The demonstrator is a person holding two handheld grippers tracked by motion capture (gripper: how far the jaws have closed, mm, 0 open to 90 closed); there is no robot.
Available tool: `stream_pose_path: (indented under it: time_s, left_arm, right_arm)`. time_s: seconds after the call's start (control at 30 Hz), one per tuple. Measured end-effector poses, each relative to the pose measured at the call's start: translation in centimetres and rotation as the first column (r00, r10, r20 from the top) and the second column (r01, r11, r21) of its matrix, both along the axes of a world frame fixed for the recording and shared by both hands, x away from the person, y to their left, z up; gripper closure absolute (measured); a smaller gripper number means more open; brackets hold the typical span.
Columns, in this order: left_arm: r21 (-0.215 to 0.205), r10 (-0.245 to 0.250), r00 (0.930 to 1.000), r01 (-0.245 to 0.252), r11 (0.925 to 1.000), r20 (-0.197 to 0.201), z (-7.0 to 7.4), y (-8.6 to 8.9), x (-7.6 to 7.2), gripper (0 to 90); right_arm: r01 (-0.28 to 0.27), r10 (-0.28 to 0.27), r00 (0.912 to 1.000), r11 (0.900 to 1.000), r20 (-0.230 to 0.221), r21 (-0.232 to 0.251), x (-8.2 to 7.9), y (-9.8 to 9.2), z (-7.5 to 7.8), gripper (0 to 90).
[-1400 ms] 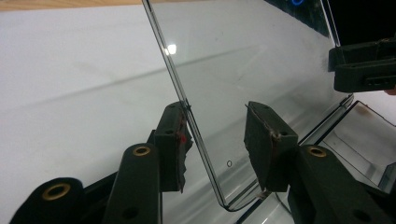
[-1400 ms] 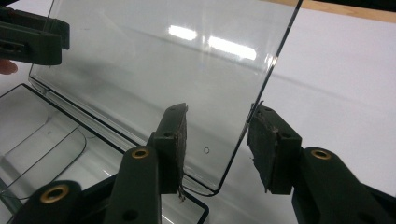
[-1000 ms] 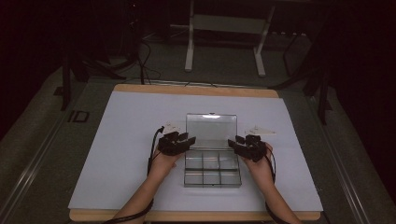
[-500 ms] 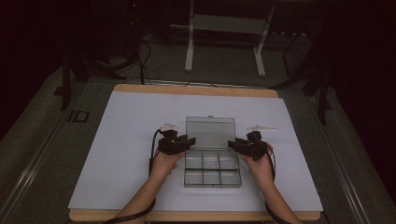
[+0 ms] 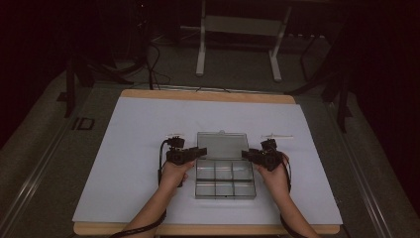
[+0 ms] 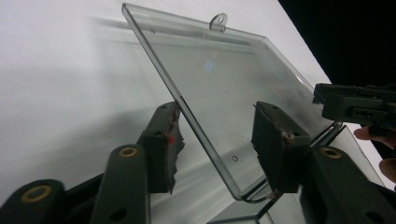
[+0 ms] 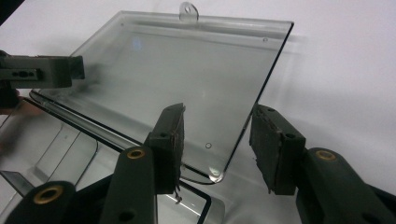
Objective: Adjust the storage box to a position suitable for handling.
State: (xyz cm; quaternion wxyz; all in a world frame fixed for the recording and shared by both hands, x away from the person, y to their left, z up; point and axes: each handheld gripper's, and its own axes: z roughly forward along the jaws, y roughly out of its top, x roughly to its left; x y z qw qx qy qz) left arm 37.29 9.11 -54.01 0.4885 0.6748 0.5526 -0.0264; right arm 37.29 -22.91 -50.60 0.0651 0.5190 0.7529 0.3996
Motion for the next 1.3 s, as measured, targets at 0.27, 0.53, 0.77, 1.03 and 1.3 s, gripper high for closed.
stream_pose_path:
  time_s: [0.27,0.53,0.77,1.03,1.3]
  left_arm:
    - [0.12,-0.048,0.9948,0.037,0.9921,0.09,1.0,-0.4,-0.5,46.9]
    - [0.189,-0.088,0.9813,0.055,0.9804,0.171,2.3,-0.2,-1.4,46.8]
    - [0.289,-0.164,0.9585,0.093,0.9529,0.233,3.1,-0.6,-2.8,39.9]
    - [0.274,-0.155,0.9495,0.078,0.9585,0.273,3.7,0.0,-3.4,22.1]
    - [0.291,-0.166,0.9288,0.067,0.9543,0.331,3.5,1.3,-4.6,10.5]
  right_arm:
    - [-0.003,0.003,0.9999,1.0,0.016,-0.025,-0.1,0.2,0.0,52.6]
    - [-0.021,0.022,0.9989,0.999,0.041,-0.037,-0.2,0.1,0.6,49.4]
    - [-0.046,0.051,0.9957,0.997,0.077,-0.064,-0.7,-0.1,1.3,46.5]
    - [-0.063,0.07,0.9932,0.995,0.093,-0.077,-1.0,-0.7,1.7,46.3]
    - [-0.107,0.119,0.9859,0.988,0.117,-0.108,-1.9,-1.7,2.3,46.3]
